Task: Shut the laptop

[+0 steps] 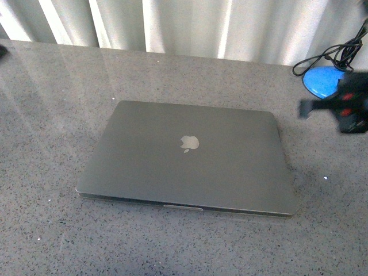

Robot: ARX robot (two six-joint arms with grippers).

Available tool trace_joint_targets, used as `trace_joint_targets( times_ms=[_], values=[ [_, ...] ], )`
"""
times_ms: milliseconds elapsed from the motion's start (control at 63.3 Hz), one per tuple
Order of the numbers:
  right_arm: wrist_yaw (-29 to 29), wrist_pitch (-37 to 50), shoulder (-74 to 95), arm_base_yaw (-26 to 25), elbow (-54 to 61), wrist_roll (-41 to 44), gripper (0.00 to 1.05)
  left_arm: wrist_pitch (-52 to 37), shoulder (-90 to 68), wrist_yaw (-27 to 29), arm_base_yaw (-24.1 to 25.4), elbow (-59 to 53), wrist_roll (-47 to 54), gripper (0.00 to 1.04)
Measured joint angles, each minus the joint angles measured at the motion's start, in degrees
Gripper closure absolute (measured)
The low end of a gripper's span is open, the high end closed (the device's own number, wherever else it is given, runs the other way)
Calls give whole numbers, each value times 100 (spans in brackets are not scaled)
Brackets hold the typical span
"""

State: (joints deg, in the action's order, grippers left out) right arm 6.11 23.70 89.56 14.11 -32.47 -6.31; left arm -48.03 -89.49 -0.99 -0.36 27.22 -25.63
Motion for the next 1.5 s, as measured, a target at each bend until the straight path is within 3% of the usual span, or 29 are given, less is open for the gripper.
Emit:
trace_joint_targets(
  times_ms=[111, 363, 411, 458, 521, 663, 711, 916, 947, 1058, 1500],
  values=[
    [459, 61, -1064, -291, 348, 426, 100, -4, 710, 101, 131, -184, 120, 81],
    [527, 107, -1668, -352, 590, 817, 53, -103, 656, 87, 94, -269, 291, 38],
    [426, 778, -1561, -378, 774, 767, 56, -879, 505, 111, 81, -472, 782, 46],
    [275, 2022, -1464, -431, 1191, 748, 66, -1539, 463, 105, 66, -761, 1342, 55],
    [210, 2981, -1506, -511, 1585, 739, 77, -1805, 531, 98, 55, -1019, 1878, 66],
    [52, 3215, -2166, -723, 2065, 743, 104, -1709, 1169, 101, 46, -1513, 2332, 93],
    [-4, 3136, -2347, -778, 2201, 723, 104, -1600, 1443, 98, 46, -1663, 2393, 101],
    [-229, 3191, -2852, -973, 2750, 710, 104, -1075, 2389, 103, 44, -2124, 2476, 101],
    [-501, 3075, -2983, -1143, 2835, 710, 104, -988, 2531, 103, 44, -2170, 2481, 101],
    [-575, 2673, -3547, -1388, 2975, 697, 104, -557, 3121, 103, 44, -2354, 2503, 101],
    [-605, 776, -5759, -1397, 3119, 693, 104, 1340, 5410, 105, 44, -2614, 2518, 101]
  ],
)
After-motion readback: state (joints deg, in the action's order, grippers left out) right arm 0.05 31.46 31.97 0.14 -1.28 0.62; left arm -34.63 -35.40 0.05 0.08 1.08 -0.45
